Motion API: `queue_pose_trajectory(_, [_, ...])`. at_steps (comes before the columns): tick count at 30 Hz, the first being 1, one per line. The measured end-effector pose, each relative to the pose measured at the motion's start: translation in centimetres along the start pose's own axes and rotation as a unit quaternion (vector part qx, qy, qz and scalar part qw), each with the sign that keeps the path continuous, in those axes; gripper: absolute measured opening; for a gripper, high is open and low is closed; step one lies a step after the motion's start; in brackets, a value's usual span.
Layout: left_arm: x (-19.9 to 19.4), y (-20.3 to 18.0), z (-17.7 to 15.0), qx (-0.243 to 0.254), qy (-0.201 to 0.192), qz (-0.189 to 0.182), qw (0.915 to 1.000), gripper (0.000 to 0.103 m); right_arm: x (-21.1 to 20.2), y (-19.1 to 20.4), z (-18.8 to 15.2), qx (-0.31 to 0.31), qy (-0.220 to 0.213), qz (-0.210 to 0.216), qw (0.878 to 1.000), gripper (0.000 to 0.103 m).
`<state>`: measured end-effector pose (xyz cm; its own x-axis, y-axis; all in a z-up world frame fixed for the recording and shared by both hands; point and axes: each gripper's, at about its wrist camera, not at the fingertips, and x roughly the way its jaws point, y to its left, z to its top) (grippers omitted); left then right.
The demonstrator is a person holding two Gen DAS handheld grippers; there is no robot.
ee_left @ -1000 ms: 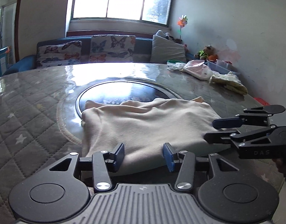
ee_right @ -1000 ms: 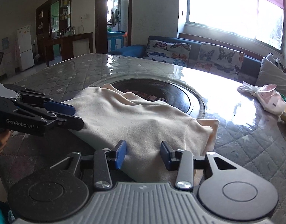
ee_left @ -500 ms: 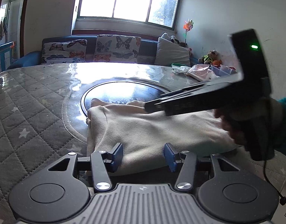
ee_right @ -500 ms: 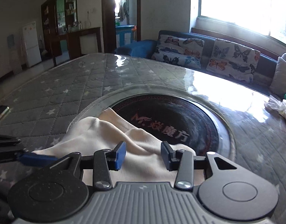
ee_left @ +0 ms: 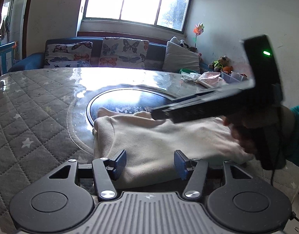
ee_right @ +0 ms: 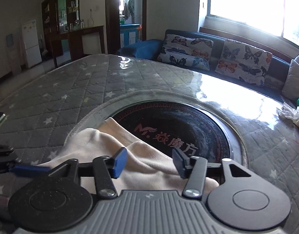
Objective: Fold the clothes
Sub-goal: 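Smooth the folded shirt edge with the right gripper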
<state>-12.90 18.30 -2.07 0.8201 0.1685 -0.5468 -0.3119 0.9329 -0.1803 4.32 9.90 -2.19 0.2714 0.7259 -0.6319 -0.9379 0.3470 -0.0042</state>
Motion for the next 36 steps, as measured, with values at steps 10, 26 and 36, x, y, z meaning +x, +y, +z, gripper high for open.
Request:
queue_pose_trajectory(10, [0.5, 0.5, -0.1, -0.002, 0.01, 0.009, 0.9999, 0.059, -5.0, 1.1, -5.1, -0.007, 0.0, -0.013, 1.0, 0.074])
queue_pose_trajectory(26, [2.1, 3.2, 2.9, -0.051, 0.027, 0.044, 0.9974, 0.061, -6.5, -2.8, -6.5, 0.085, -0.02, -0.025, 0.996, 0.078])
queue_pose_trajectory(36, [3.6, 5.8, 3.2, -0.102, 0.065, 0.038, 0.9919, 0.066, -7.6, -7.3, -7.3, 0.162, -0.024, -0.071, 0.984, 0.078])
